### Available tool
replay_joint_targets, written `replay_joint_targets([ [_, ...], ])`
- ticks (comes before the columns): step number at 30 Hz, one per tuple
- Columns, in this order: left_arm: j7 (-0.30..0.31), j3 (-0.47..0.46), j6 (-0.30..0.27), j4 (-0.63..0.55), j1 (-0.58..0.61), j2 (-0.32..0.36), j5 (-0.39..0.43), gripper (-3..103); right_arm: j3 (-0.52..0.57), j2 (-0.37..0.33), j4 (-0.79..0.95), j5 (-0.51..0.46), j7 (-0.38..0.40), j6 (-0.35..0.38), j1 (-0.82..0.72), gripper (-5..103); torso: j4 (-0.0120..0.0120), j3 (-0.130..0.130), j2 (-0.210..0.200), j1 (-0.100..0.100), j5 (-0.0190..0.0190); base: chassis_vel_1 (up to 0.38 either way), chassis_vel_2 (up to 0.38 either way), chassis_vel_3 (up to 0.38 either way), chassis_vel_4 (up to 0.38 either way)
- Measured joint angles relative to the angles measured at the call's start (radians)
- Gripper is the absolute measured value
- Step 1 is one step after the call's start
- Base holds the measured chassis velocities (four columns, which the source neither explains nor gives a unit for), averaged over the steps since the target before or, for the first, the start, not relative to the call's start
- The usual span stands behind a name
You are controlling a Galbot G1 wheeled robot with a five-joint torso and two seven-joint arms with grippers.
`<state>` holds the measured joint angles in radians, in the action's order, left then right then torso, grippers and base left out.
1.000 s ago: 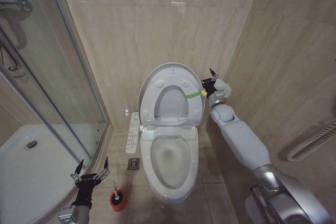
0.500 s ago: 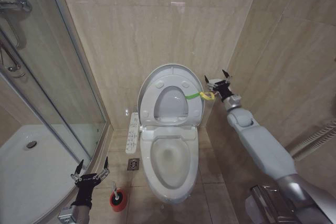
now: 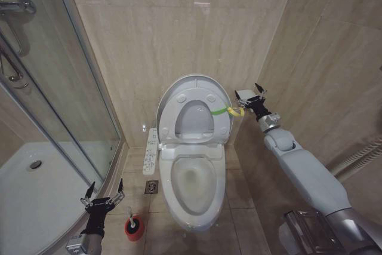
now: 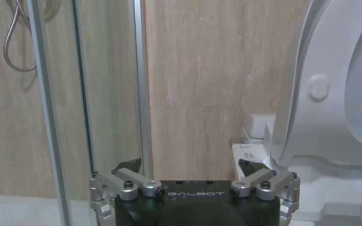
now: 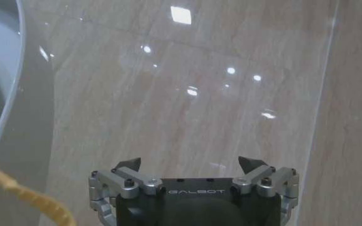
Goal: Open the toilet lid, clean the toilet bowl with a toilet brush, close the toilet lid, and flush.
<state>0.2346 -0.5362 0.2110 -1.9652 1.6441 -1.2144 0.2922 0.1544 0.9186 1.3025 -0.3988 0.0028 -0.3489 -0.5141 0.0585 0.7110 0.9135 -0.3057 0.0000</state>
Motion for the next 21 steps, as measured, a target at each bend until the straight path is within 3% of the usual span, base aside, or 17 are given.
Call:
replay_joint_targets([
  [21, 0.0, 0.0, 0.0, 0.0, 0.0, 0.0, 0.0, 100, 0.083, -0.162, 0.176, -0.075, -0.018, -0.02, -0.187, 100, 0.0002, 0.0, 0.0, 0.0, -0.0001, 0.0, 0.0, 0.0, 0.0],
])
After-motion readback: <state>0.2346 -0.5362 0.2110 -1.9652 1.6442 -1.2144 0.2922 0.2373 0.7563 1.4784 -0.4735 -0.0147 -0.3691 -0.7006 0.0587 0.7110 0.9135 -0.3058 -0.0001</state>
